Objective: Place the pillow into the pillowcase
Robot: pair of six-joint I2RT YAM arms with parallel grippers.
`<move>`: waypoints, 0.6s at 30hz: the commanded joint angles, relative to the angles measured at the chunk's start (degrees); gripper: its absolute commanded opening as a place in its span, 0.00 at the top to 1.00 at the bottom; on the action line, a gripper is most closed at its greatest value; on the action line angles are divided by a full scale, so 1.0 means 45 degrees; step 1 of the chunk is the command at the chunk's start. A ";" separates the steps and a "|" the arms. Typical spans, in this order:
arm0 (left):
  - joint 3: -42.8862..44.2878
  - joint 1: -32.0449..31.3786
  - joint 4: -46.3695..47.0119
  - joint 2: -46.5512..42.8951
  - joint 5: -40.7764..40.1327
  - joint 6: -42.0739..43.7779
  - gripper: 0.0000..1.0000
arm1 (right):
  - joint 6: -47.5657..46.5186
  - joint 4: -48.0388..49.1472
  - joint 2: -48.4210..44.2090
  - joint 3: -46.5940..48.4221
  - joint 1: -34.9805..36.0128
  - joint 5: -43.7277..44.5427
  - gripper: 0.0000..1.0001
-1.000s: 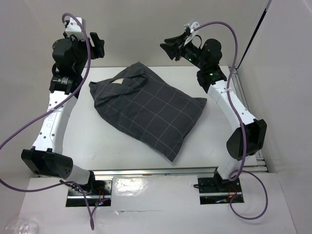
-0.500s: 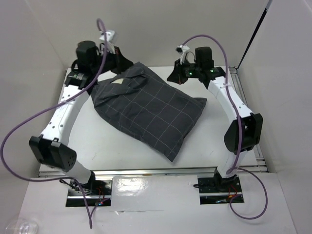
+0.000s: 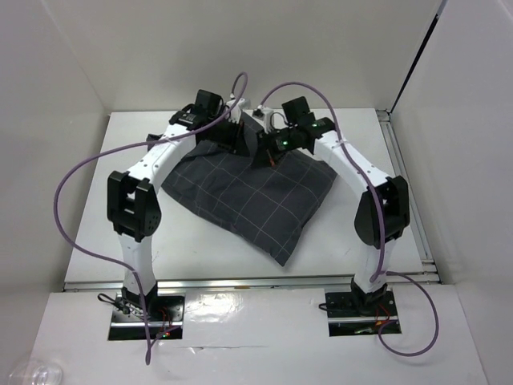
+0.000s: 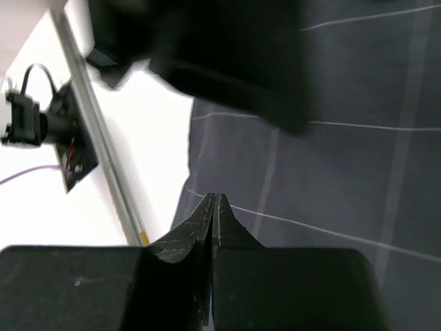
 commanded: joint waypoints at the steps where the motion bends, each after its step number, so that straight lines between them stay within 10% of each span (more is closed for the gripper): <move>1: 0.1427 0.0057 -0.0387 0.0926 -0.0036 0.0575 1.00 | -0.0429 -0.0896 0.0488 0.0216 0.0553 0.0022 1.00; 18: 0.2522 -0.0216 0.0102 0.3507 -0.2183 0.2372 1.00 | -0.0449 0.0393 0.2265 -0.0585 0.0710 0.4982 1.00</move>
